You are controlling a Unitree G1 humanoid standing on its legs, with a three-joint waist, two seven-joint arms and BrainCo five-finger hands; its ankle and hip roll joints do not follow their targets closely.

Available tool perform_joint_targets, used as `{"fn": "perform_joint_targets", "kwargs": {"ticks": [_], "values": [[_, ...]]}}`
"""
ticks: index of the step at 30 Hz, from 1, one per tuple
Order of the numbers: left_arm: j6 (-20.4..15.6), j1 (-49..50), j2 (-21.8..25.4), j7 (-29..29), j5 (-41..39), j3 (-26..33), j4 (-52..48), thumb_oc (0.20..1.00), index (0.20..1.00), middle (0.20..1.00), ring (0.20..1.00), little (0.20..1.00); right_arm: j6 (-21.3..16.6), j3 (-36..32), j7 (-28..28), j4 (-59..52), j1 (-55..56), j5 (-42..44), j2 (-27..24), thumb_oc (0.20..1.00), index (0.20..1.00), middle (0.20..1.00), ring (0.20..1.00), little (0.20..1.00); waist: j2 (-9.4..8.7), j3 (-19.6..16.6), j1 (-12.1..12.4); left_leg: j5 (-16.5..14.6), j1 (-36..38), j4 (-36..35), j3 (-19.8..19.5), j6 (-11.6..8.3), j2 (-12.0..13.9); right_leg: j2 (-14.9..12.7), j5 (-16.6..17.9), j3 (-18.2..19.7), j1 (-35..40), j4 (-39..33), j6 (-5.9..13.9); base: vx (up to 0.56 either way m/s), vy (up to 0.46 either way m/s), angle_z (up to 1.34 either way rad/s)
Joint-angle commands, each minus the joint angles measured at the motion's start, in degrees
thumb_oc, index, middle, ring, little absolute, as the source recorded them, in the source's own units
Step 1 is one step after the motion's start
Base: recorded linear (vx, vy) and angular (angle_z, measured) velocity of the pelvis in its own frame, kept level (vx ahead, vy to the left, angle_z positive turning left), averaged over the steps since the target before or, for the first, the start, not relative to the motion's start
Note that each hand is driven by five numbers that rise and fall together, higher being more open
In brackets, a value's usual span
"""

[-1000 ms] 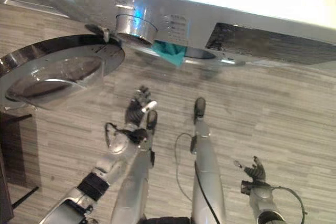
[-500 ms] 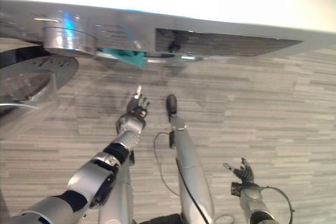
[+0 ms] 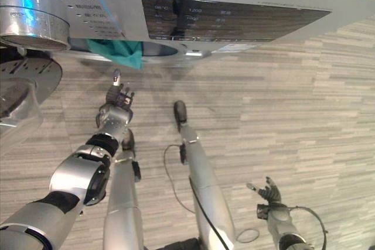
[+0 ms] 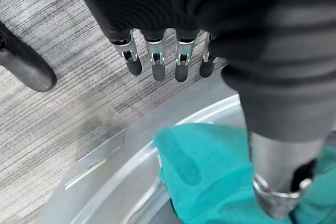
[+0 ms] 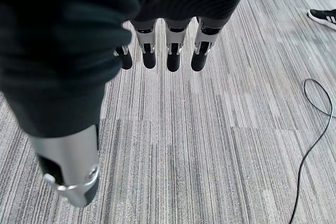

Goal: Grab the laundry basket,head to the washer,open it,put in the laundry and shut it.

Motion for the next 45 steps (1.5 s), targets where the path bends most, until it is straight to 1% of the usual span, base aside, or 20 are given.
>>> {"fn": "perform_joint_targets", "kwargs": {"ticks": [1,4,8,10,14,19,20,21,22,24,28,33,35,37,40,41,42,43,44,45], "values": [[0.0,0.9,0.3,0.2,1.2,1.4,1.3,1.0,1.0,1.0,1.0,1.0,1.3,1.4,0.1,-1.6,4.3,2.3,-2.5,1.0,1.0,1.0,1.0,1.0,1.2,-2.0,-1.6,-4.0,-0.2,5.8,0.8,3.73,0.1,0.2,-6.3,0.7,-1.0,5.2,2.96,0.03,-0.029,-0.08],[0.1,-0.6,0.0,0.0,1.9,0.4,1.1,1.0,1.0,1.0,1.0,1.0,1.3,1.7,0.5,-2.0,5.4,1.8,-2.2,1.0,1.0,1.0,1.0,1.0,1.38,-2.3,-2.1,-3.7,-0.1,5.2,0.8,3.66,0.2,0.3,-6.4,0.8,-1.2,5.1,2.83,0.04,-0.039,-0.05],[0.0,-3.3,1.5,0.0,2.5,-0.8,1.4,1.0,1.0,1.0,1.0,1.0,1.3,1.8,0.9,-2.1,5.7,2.5,-2.1,1.0,1.0,1.0,1.0,1.0,0.81,-2.3,-2.8,-4.1,-0.4,6.3,0.9,3.49,0.9,1.0,-6.8,1.0,-1.5,5.7,2.52,0.0,0.0,0.0],[0.5,-4.3,2.7,0.4,2.9,-0.6,3.1,1.0,1.0,1.0,1.0,1.0,1.2,2.2,1.0,-2.6,5.7,2.7,-2.1,1.0,1.0,1.0,1.0,1.0,0.49,-2.4,-3.3,-4.4,-0.6,6.5,0.9,3.24,1.4,1.4,-6.8,0.9,-1.7,5.6,2.5,0.0,-0.034,-0.06],[1.2,-9.9,7.8,0.8,3.2,-1.3,6.2,1.0,1.0,1.0,1.0,1.0,0.6,1.1,1.5,-2.4,5.7,5.7,-1.5,1.0,1.0,1.0,1.0,1.0,-0.53,-2.7,-4.8,-5.9,-2.9,9.8,1.3,3.08,2.5,2.1,-6.8,1.0,-3.6,7.2,2.76,0.01,-0.038,-0.11],[0.9,-12.7,9.6,0.3,3.2,-3.3,5.8,1.0,1.0,1.0,1.0,1.0,0.8,1.2,2.1,-1.6,8.0,5.1,-1.5,1.0,1.0,1.0,1.0,1.0,-0.39,-2.9,-5.4,-6.3,-4.1,11.0,1.1,3.33,2.8,2.5,-6.9,0.8,-4.8,7.9,2.69,0.02,-0.044,-0.11],[1.0,-13.3,10.2,0.2,3.3,-3.8,5.7,0.94,0.94,0.94,0.94,0.94,0.7,1.2,2.5,-1.6,8.1,5.4,-1.4,1.0,1.0,1.0,1.0,1.0,-0.32,-2.9,-5.4,-6.3,-4.3,11.2,1.1,3.27,2.9,2.7,-7.0,0.7,-5.0,8.0,2.59,0.0,0.0,0.0],[1.0,-13.4,10.3,0.1,3.3,-3.8,5.8,0.586,0.586,0.586,0.586,0.586,0.7,1.2,2.5,-1.6,8.1,5.4,-1.4,1.0,1.0,1.0,1.0,1.0,-0.35,-2.9,-5.3,-6.3,-4.3,11.2,1.1,3.26,3.0,2.7,-7.0,0.7,-5.0,8.0,2.58,0.0,0.0,0.0],[0.9,-14.1,11.0,0.1,3.8,-4.6,5.4,0.2,0.2,0.2,0.2,0.2,0.6,1.3,2.8,-1.8,8.3,5.8,-1.3,1.0,1.0,1.0,1.0,1.0,-0.32,-3.1,-5.5,-6.3,-4.6,11.7,1.0,3.24,3.1,2.8,-7.0,0.7,-5.0,7.9,2.52,0.0,0.0,0.0],[1.3,-14.9,12.5,-0.4,5.6,-5.9,5.7,0.2,0.2,0.2,0.2,0.2,0.6,1.3,3.2,-1.5,8.2,5.9,-1.2,1.0,1.0,1.0,1.0,1.0,-0.24,-3.2,-5.4,-6.3,-4.8,11.7,0.9,3.31,3.3,2.9,-7.0,0.6,-5.0,7.9,2.55,0.0,0.0,0.0],[1.0,-16.5,12.5,-0.7,5.3,-7.8,4.8,0.2,0.2,0.2,0.2,0.2,0.7,1.1,3.3,-1.2,7.9,6.1,-1.5,1.0,1.0,1.0,1.0,1.0,-0.02,-2.8,-4.9,-5.5,-3.3,9.8,0.7,3.57,2.7,2.6,-6.5,0.4,-3.7,7.0,2.98,0.0,-0.01,0.0],[0.9,-17.7,11.6,-1.1,5.3,-9.0,4.1,0.2,0.2,0.2,0.2,0.2,0.3,-0.4,3.0,-1.4,7.1,7.2,-2.0,1.0,1.0,1.0,1.0,1.0,1.24,-2.5,-4.1,-3.1,1.2,3.6,0.6,2.99,1.6,1.0,-7.0,0.5,-0.9,5.6,2.53,0.0,-0.024,0.11],[1.0,-19.2,11.9,-1.3,5.7,-9.8,4.1,0.2,0.2,0.2,0.2,0.2,0.1,-1.2,2.8,-1.9,6.8,7.0,-3.0,1.0,1.0,1.0,1.0,1.0,1.77,-2.5,-3.7,-0.8,5.5,-2.1,0.8,2.05,1.2,-0.1,-6.7,0.2,2.2,2.9,2.62,0.01,-0.001,0.37],[0.9,-19.8,12.0,-1.3,5.9,-9.9,4.4,0.2,0.2,0.2,0.2,0.2,0.0,-1.6,2.8,-2.1,6.8,7.0,-3.3,1.0,1.0,1.0,1.0,1.0,1.83,-2.1,-3.6,0.1,7.6,-4.3,0.8,1.72,1.2,-0.4,-6.5,0.2,3.6,2.2,2.64,-0.01,0.01,0.25],[0.8,-21.5,12.8,-1.5,6.0,-10.5,5.0,0.2,0.2,0.2,0.2,0.2,0.0,-2.7,2.7,-2.2,7.2,6.7,-3.8,1.0,1.0,1.0,1.0,1.0,2.49,-1.9,-3.4,3.1,12.6,-10.6,1.1,0.9,0.9,-1.3,-5.8,-0.2,7.1,-0.3,2.82,-0.05,0.023,0.15],[0.2,-22.6,13.1,-1.6,5.8,-10.9,4.6,0.2,0.2,0.2,0.2,0.2,0.0,-3.5,2.9,-2.2,7.8,6.3,-4.5,1.0,1.0,1.0,1.0,1.0,3.03,-1.8,-3.3,6.6,15.6,-14.8,1.7,0.15,0.4,-2.4,-3.9,-0.7,9.3,-2.5,2.59,-0.09,0.054,0.13],[-0.3,-23.5,13.3,-1.5,5.2,-11.1,3.9,0.2,0.2,0.2,0.2,0.2,0.1,-4.1,3.0,-2.2,7.9,6.4,-4.7,1.0,1.0,1.0,1.0,1.0,3.57,-2.1,-3.3,7.4,17.3,-17.1,1.7,-0.13,0.5,-2.7,-3.7,-0.9,10.5,-3.5,2.8,-0.09,0.042,0.19],[-0.3,-23.5,13.3,-1.5,5.2,-11.1,3.9,0.2,0.2,0.2,0.2,0.2,0.1,-4.1,3.0,-2.2,7.9,6.4,-4.7,1.0,1.0,1.0,1.0,1.0,3.55,-1.9,-3.3,7.6,17.7,-17.5,1.7,-0.13,0.5,-2.7,-3.6,-0.9,10.8,-3.7,2.79,0.01,0.07,0.13],[-1.6,-27.3,13.7,-1.3,3.6,-12.8,2.3,0.2,0.2,0.2,0.2,0.2,0.3,-5.1,3.3,-2.1,8.0,6.9,-5.5,1.0,1.0,1.0,1.0,1.0,4.5,-2.3,-3.3,8.6,20.1,-20.8,1.8,-0.36,0.6,-3.1,-3.2,-1.1,12.1,-5.4,3.09,0.0,0.043,0.09],[-1.6,-27.5,13.7,-1.4,3.6,-12.9,2.4,0.2,0.2,0.2,0.2,0.2,0.3,-5.2,3.3,-2.1,7.9,6.9,-5.5,1.0,1.0,1.0,1.0,1.0,4.47,-2.0,-3.2,8.7,20.5,-21.1,1.8,-0.37,0.7,-3.1,-3.1,-1.1,12.5,-5.5,3.09,0.0,0.062,0.16]]}}
